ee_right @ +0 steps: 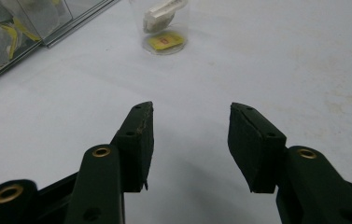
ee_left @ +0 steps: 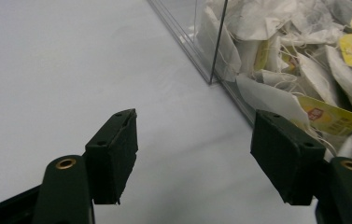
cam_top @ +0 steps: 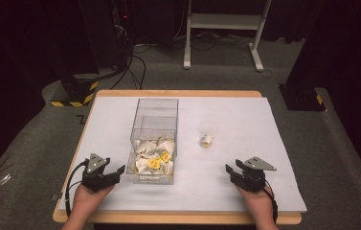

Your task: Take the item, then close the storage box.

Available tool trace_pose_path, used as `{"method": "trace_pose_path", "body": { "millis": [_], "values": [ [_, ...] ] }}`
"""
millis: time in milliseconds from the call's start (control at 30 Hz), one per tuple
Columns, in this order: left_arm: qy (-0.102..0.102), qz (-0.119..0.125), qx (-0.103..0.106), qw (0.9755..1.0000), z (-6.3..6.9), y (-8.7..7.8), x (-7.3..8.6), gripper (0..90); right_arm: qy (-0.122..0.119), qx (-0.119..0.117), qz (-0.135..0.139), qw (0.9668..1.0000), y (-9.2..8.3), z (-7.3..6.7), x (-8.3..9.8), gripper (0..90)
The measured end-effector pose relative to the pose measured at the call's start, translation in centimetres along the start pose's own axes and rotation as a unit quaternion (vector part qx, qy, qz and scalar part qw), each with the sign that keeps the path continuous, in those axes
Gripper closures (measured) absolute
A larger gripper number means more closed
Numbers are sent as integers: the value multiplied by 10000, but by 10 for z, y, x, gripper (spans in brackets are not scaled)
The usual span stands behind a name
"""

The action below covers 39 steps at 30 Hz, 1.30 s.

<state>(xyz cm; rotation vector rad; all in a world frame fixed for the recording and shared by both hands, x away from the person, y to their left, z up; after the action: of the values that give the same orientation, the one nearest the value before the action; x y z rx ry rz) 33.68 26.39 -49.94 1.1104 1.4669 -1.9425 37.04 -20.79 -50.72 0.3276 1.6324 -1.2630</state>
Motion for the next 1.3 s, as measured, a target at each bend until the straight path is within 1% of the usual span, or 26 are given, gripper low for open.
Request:
{"method": "trace_pose_path", "body": {
  "millis": [67,100,167,200,300,333,433,467,500,533,633,700,767,833,933,1133,1167,1233,1300],
  "values": [
    [31,70,24,10000,0,-4,4,310,-63,7,-10,10000,1,0,0,507],
    [57,102,67,9999,0,-7,5,306,-38,2,-23,10000,2,-1,0,505],
    [132,119,118,9998,0,-10,6,301,-60,-14,-25,10000,4,-1,-1,499],
    [125,142,128,9997,1,-12,6,298,-19,-16,-53,10000,5,-2,-1,498],
    [73,219,110,9997,1,-19,7,293,-28,-20,-120,9999,10,-4,-1,495],
    [75,233,113,9996,2,-20,7,292,-70,-19,-120,9999,11,-5,-2,494],
    [122,176,120,9997,2,-20,9,291,-139,-27,-98,9999,11,-8,-4,493],
    [105,171,129,9997,2,-20,10,288,-130,-43,-105,9999,12,-9,-4,493],
    [133,150,134,9997,2,-21,11,287,-161,-55,-100,9998,12,-8,-4,493],
    [132,137,132,9997,3,-21,11,284,-140,-66,-97,9998,12,-8,-4,493],
    [109,142,179,9997,6,-24,13,276,-136,-87,-90,9998,13,-7,-4,492],
    [119,166,219,9996,10,-27,15,267,-130,-92,-81,9998,14,-6,-4,492],
    [182,172,205,9995,13,-29,16,254,-105,-86,-47,9999,15,-6,-6,490],
    [159,198,234,9994,16,-32,16,250,-99,-83,-9,9999,16,-6,-9,488],
    [150,248,264,9992,19,-35,16,240,-174,-97,-30,9998,18,-9,-10,487],
    [106,232,424,9988,23,-35,17,226,-154,-94,-74,9998,22,-10,-11,487],
    [131,228,461,9986,24,-35,16,225,-151,-85,-66,9998,22,-10,-11,487],
    [95,242,549,9982,26,-33,16,223,-134,-73,-65,9999,22,-10,-11,487],
    [143,214,623,9977,28,-31,16,223,-115,-59,-80,9999,22,-9,-11,486]
  ]
}}
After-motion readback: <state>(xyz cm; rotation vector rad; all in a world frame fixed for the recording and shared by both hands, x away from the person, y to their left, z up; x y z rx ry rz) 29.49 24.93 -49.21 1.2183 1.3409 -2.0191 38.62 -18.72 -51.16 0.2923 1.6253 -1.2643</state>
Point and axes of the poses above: each handheld gripper's, and its own axes: y roughly forward along the jaws, x roughly out of its underside, z roughly to its right, the point moved 3 cm from there along y, roughly forward along the jaws, and after that the axes turned 7 degrees about -y, right-handed, at the moved point
